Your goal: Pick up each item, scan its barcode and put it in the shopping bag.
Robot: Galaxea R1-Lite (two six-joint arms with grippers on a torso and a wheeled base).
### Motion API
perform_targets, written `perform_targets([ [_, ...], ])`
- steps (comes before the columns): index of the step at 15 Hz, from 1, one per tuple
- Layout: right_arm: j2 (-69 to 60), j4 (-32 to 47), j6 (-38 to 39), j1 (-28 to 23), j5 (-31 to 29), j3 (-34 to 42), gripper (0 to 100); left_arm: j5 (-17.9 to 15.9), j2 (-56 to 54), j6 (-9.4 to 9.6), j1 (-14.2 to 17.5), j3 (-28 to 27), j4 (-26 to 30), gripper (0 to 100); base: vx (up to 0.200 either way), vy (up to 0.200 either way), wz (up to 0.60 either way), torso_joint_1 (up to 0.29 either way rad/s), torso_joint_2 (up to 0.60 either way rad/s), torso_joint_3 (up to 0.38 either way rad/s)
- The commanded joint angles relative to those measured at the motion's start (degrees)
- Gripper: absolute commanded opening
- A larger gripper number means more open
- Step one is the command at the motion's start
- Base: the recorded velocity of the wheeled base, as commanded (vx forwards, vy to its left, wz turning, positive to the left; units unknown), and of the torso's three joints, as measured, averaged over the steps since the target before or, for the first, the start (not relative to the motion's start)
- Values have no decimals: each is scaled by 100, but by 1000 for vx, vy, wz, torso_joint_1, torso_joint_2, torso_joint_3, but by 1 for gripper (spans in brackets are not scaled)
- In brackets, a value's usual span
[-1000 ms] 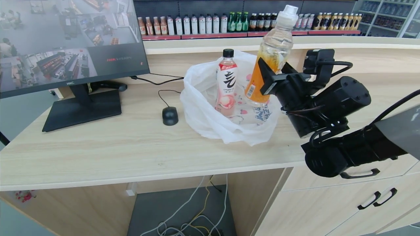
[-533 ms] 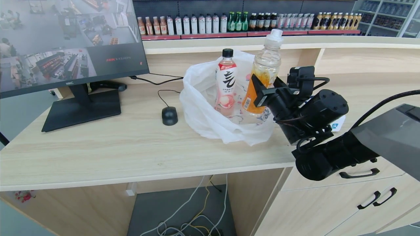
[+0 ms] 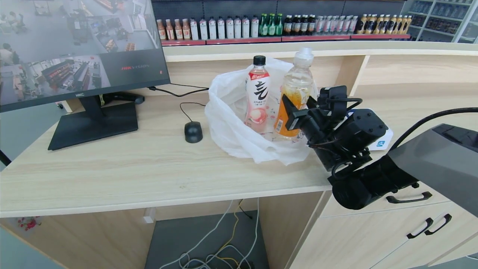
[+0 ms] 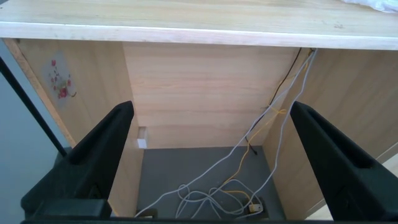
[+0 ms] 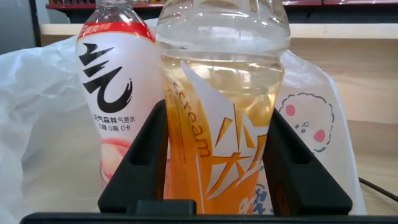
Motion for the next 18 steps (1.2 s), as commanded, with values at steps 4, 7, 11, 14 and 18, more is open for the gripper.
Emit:
perform_targets([
  [4, 120, 16, -9, 4, -14, -2, 0, -4, -2, 0, 2, 0, 0, 100, 0, 0, 0, 0, 0, 0],
  [7, 129, 16, -9, 13, -14, 16, 0, -4, -2, 0, 2, 0, 0, 100, 0, 0, 0, 0, 0, 0],
  [11, 138, 16, 0, 13, -14, 68, 0, 5, -2, 0, 2, 0, 0, 100, 0, 0, 0, 0, 0, 0],
  [14, 129, 16, 0, 31, -14, 121, 0, -4, -2, 0, 2, 0, 0, 100, 0, 0, 0, 0, 0, 0],
  [18, 120, 16, 27, 48, -14, 226, 0, -4, -2, 0, 2, 0, 0, 100, 0, 0, 0, 0, 0, 0],
])
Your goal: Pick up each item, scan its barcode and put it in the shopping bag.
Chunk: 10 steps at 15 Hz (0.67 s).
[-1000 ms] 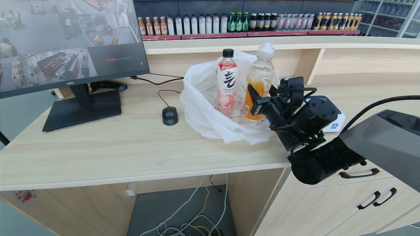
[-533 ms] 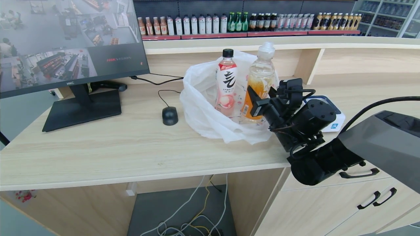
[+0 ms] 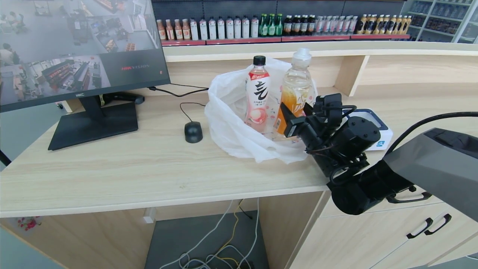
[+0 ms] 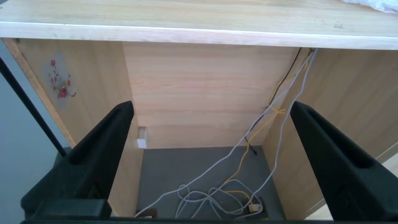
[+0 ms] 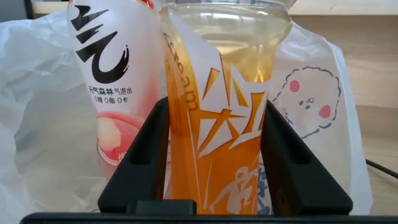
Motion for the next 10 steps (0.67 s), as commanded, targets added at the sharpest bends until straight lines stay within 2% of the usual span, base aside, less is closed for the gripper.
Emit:
perform_targets([
  [1, -2, -9, -1, 9, 0, 43, 0, -1, -2, 0, -4, 0, 0, 100, 0, 0, 0, 0, 0, 0],
  [6, -151, -9, -1, 44, 0, 52, 0, -1, -2, 0, -4, 0, 0, 100, 0, 0, 0, 0, 0, 0],
  [7, -169, -9, -1, 44, 0, 96, 100, 7, -2, 0, 5, 0, 0, 100, 0, 0, 0, 0, 0, 0],
  [10, -265, -9, 7, 53, -8, 148, 100, -1, -2, 0, 5, 0, 0, 100, 0, 0, 0, 0, 0, 0],
])
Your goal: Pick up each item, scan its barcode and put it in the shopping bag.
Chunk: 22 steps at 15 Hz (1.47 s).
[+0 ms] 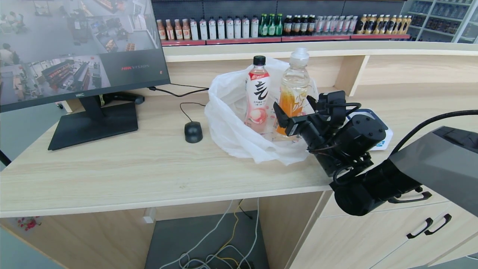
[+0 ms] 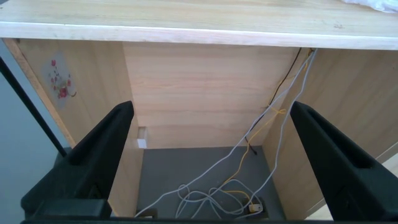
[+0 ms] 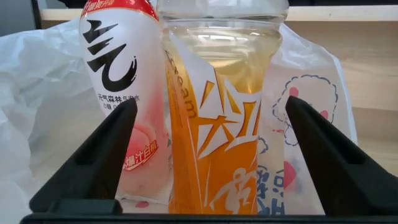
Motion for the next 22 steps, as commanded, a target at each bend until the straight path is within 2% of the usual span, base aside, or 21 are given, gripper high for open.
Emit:
perform_targets([
  [1, -102, -6, 3, 9, -1, 26, 100, -1, -2, 2, 2, 0, 0, 100, 0, 0, 0, 0, 0, 0],
  [8, -471, -6, 3, 9, -1, 245, 100, 7, -2, 2, 2, 0, 0, 100, 0, 0, 0, 0, 0, 0],
  [11, -1068, -6, 3, -8, -1, 623, 100, -1, -2, 2, 2, 0, 0, 100, 0, 0, 0, 0, 0, 0],
  [13, -2062, -6, 3, -35, -10, 1528, 100, -1, -2, 2, 2, 0, 0, 100, 0, 0, 0, 0, 0, 0],
  [15, -3222, -6, -6, -105, -10, 2900, 100, -1, -2, 2, 2, 0, 0, 100, 0, 0, 0, 0, 0, 0],
  [16, -4435, -6, -6, -351, -10, 4455, 100, -1, -2, 2, -6, 0, 0, 100, 0, 0, 0, 0, 0, 0],
  [17, -5164, -6, 3, -571, 8, 5536, 100, 7, -2, 2, -6, 0, 0, 100, 0, 0, 0, 0, 0, 0],
  [18, -5463, -6, 12, -632, 17, 6020, 100, 7, -2, 2, -6, 0, 0, 100, 0, 0, 0, 0, 0, 0],
  [20, -7089, 1963, 205, -659, -27, 6064, 100, -1, -2, 20, -6, 0, 0, 100, 0, 0, 0, 0, 0, 0],
  [22, -9049, 5066, 407, -641, 25, 6064, 100, 7, -2, 2, -6, 0, 0, 100, 0, 0, 0, 0, 0, 0],
])
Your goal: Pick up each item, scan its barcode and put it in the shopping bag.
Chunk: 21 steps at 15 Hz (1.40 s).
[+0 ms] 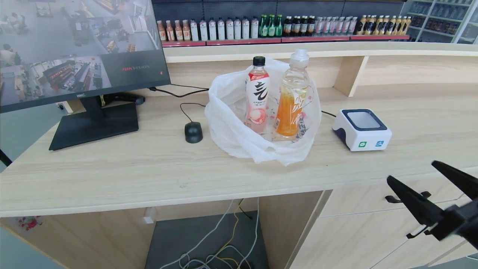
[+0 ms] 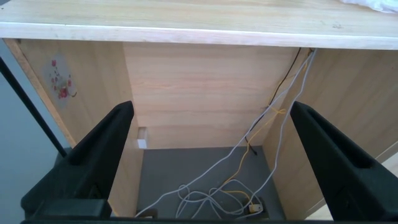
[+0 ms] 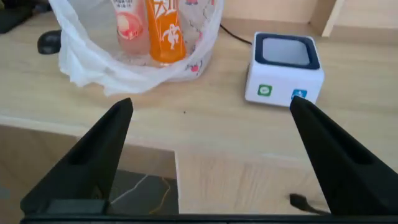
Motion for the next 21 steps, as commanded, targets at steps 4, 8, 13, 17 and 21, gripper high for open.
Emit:
perform_targets([
  [4, -5852, 6463, 18, 11, 152, 219, 100, 7, -2, -23, 2, 0, -9, 100, 0, 0, 0, 0, 0, 0],
  [8, -5791, 6964, 106, -877, 196, 78, 100, -1, -2, -23, 2, 0, -9, 100, 0, 0, 0, 0, 0, 0],
  [13, -5958, 6981, 106, -2125, 336, 78, 100, 7, -2, -32, 2, 0, -9, 100, 0, 0, 0, 0, 0, 0],
  [17, -6494, 6779, 133, -2142, 292, 149, 100, 7, -2, -32, 11, 0, 0, 100, 0, 0, 0, 0, 0, 0],
  [21, -6494, 6858, 555, -2134, 407, 236, 100, 7, -2, -32, 11, 0, 0, 100, -150, 0, 0, 5, 2, 3],
])
